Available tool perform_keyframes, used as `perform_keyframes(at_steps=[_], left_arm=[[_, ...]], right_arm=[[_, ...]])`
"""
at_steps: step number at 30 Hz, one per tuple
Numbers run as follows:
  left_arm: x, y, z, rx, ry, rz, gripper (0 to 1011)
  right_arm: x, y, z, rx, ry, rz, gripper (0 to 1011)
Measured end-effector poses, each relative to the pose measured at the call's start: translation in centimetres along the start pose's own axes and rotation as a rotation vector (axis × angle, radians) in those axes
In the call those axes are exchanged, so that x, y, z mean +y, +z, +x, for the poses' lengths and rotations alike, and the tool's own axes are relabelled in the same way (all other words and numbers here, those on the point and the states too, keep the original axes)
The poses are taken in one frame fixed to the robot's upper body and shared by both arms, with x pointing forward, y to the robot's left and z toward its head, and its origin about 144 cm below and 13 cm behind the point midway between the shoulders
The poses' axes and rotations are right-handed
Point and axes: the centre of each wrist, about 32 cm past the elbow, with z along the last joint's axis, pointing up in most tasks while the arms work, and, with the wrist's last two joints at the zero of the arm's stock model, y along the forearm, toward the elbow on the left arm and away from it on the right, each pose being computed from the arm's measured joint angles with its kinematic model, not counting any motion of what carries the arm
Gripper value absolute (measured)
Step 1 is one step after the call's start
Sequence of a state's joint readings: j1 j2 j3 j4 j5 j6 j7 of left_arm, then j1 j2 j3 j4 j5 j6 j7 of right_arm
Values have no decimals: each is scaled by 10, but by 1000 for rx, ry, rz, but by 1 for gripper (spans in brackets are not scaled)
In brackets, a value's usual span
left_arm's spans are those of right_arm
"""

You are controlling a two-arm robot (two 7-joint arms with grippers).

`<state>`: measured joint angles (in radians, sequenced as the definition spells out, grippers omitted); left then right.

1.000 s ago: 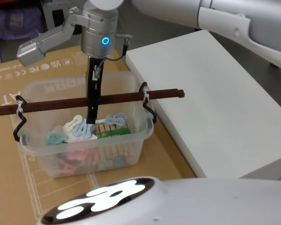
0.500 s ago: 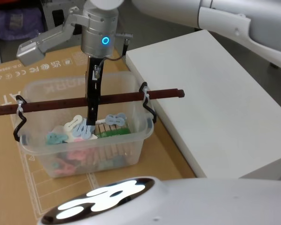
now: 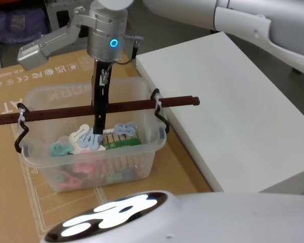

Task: Use one hand to grasp the basket and place it at the designated location.

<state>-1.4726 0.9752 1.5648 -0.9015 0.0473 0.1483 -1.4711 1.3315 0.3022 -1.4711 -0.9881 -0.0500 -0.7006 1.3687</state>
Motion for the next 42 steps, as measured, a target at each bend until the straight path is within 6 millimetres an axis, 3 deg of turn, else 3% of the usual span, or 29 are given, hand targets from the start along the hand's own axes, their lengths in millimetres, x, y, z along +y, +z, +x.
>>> perform_keyframes(at_steps=[22, 34, 42], left_arm=[[0, 0, 0, 0, 0, 0, 0], [0, 0, 0, 0, 0, 0, 0], [0, 0, 0, 0, 0, 0, 0]], right_arm=[[-6, 2, 16, -87, 88, -3, 1000], [-46, 5, 12, -65, 28, -72, 1000], [-59, 8, 10, -57, 23, -83, 1000]])
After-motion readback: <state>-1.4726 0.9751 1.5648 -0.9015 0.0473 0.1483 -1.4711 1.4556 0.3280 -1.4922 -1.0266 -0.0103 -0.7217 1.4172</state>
